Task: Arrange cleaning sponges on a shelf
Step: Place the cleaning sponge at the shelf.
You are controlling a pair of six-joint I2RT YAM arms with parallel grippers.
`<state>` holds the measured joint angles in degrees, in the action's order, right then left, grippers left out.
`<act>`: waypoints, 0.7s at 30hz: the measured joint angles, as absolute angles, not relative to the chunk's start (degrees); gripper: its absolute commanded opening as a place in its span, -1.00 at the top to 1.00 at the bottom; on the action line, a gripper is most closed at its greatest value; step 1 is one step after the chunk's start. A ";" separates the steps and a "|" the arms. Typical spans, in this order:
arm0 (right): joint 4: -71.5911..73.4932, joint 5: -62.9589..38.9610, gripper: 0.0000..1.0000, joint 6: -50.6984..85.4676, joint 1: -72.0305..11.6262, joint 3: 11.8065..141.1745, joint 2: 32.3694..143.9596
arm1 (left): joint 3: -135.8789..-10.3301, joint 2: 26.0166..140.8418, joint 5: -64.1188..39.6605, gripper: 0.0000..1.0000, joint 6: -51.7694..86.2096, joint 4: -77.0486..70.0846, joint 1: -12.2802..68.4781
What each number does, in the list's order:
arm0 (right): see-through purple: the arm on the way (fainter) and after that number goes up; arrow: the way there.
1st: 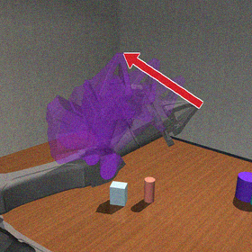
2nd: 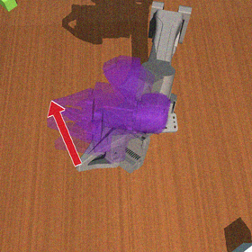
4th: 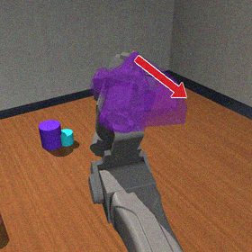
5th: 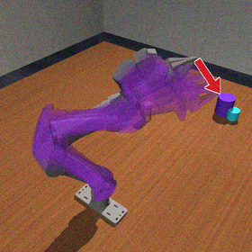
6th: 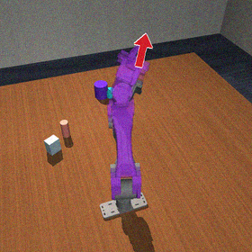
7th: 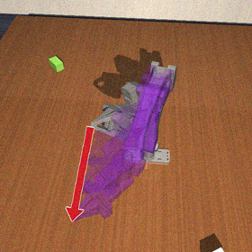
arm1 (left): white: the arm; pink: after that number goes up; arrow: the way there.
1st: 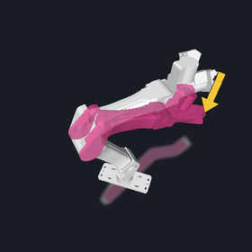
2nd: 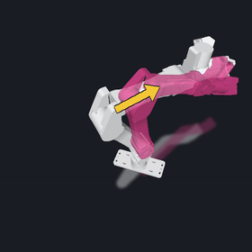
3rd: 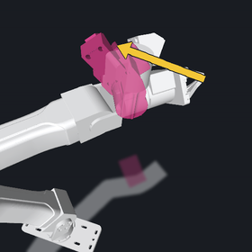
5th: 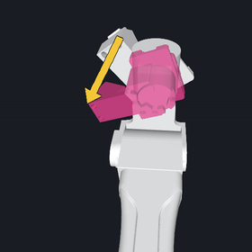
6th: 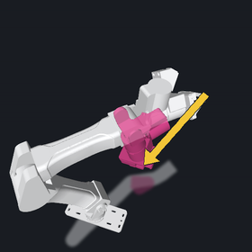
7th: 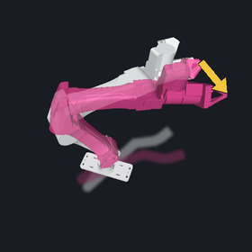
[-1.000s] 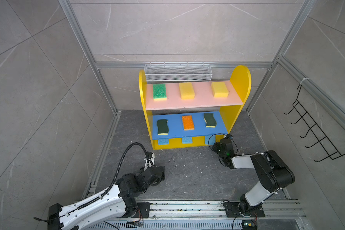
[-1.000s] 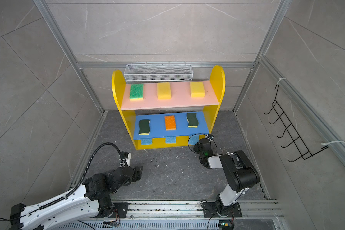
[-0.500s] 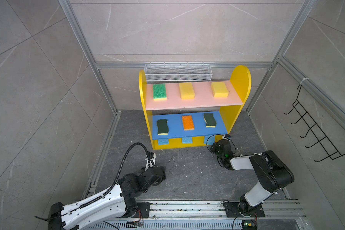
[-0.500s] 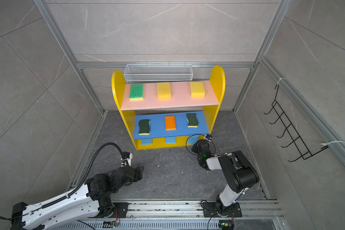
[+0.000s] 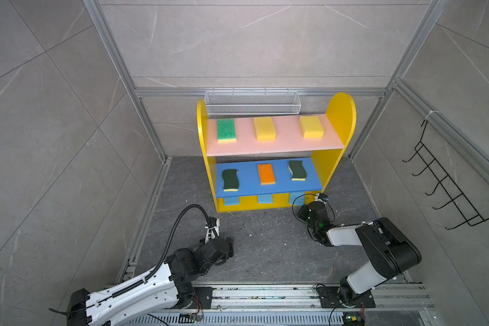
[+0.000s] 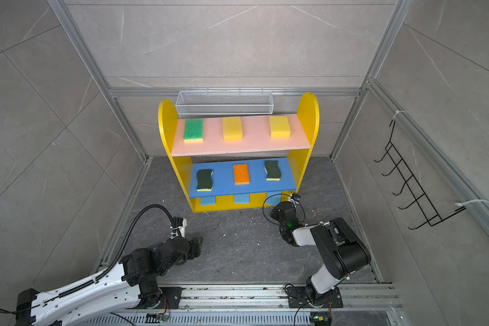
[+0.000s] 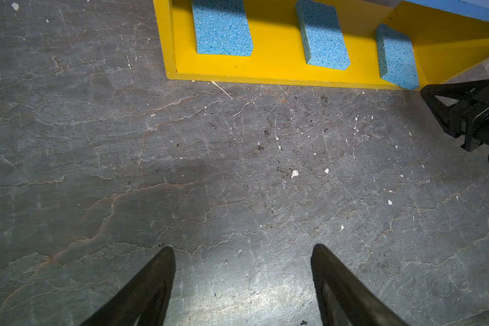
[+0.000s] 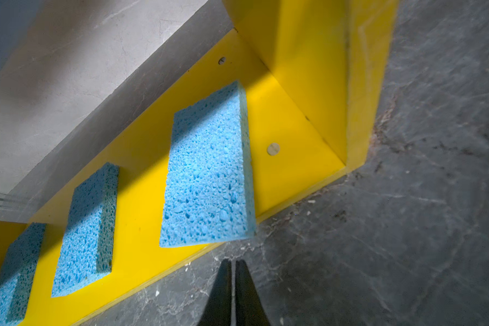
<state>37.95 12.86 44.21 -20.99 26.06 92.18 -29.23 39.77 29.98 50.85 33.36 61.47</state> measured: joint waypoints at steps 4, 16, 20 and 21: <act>38.92 12.69 0.83 45.34 -21.21 26.09 92.97 | -28.93 39.07 30.00 -0.57 50.85 32.99 61.47; 40.16 12.69 0.85 48.31 -21.80 26.68 97.34 | -26.63 37.45 30.09 -0.56 50.85 32.25 61.47; 40.32 12.91 0.86 48.47 -21.80 27.79 98.15 | -26.57 37.45 30.11 -0.56 50.83 31.24 61.47; 40.36 13.04 0.87 48.45 -21.80 28.14 98.30 | -26.50 37.43 30.09 -0.56 50.83 31.05 61.47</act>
